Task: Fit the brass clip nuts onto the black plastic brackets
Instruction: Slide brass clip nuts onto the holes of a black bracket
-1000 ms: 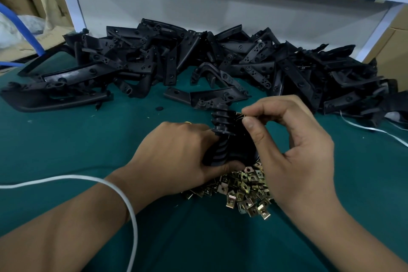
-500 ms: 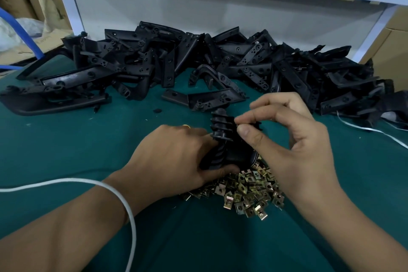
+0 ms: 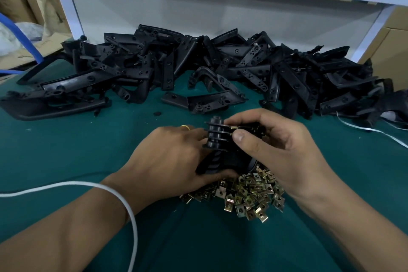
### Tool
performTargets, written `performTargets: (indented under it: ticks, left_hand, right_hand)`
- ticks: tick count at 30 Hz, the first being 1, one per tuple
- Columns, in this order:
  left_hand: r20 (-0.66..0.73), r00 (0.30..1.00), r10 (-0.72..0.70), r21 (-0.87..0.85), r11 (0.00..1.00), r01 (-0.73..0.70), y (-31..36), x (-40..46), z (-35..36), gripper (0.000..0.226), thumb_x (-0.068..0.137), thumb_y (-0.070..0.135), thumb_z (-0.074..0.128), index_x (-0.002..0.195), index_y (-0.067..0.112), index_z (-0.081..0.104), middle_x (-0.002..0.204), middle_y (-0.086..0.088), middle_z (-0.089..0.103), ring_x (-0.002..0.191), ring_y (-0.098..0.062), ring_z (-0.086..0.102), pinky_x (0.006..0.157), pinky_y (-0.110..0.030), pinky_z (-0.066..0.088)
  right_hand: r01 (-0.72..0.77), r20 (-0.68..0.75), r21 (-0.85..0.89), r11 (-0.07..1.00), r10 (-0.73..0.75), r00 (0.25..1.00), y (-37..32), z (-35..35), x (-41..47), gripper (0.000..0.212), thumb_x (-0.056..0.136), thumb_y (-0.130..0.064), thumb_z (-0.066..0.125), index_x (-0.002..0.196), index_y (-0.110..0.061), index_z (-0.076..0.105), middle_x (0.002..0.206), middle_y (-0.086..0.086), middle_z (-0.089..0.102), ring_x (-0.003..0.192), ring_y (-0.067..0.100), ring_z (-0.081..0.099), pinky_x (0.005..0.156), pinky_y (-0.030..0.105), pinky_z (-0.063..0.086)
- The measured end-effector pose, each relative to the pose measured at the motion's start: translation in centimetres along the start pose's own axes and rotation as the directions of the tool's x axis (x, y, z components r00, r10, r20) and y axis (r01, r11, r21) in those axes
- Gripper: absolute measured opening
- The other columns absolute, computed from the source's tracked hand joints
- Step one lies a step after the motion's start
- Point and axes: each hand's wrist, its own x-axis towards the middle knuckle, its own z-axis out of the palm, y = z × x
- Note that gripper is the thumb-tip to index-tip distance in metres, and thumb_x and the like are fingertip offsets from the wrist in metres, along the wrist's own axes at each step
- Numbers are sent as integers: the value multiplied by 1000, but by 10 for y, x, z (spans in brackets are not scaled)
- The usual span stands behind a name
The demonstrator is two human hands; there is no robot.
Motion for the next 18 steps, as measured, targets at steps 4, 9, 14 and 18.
performTargets:
  ticks: [4, 9, 14, 18]
  left_hand:
    - [-105, 994, -6, -11, 1000, 5, 3, 3, -1, 54, 92, 77, 47, 89, 29, 73, 78, 8, 69, 64, -17, 66, 48, -28, 47]
    - [-207, 943, -262, 22, 962, 272, -10, 2, -9, 58, 92, 76, 45, 59, 30, 33, 52, 17, 27, 41, -10, 32, 43, -20, 22]
    - [-186, 899, -396, 55, 910, 412, -18, 2, -11, 58, 92, 76, 49, 65, 37, 15, 56, 18, 21, 46, 0, 19, 46, -18, 14]
    - [-160, 904, -396, 81, 908, 412, -16, 2, -10, 58, 91, 78, 47, 65, 38, 14, 58, 20, 19, 47, -10, 20, 47, -18, 13]
  right_hand:
    - [-14, -28, 176, 984, 19, 999, 0, 0, -1, 20, 91, -36, 74, 110, -28, 77, 108, -5, 77, 101, 8, 71, 83, 21, 57]
    - [-61, -180, 92, 994, 76, 981, 7, -15, 3, 20, 103, -35, 64, 108, -21, 77, 110, 5, 75, 108, 22, 69, 101, 43, 54]
    - [-14, 59, -494, 869, 50, 997, 13, -5, -2, 9, 91, -39, 74, 90, -31, 78, 90, -10, 64, 95, 8, 60, 86, 28, 48]
    - [25, 200, -637, 771, 134, 971, 13, 9, -6, 20, 90, -48, 74, 108, -39, 74, 101, -16, 55, 110, 2, 49, 94, 20, 42]
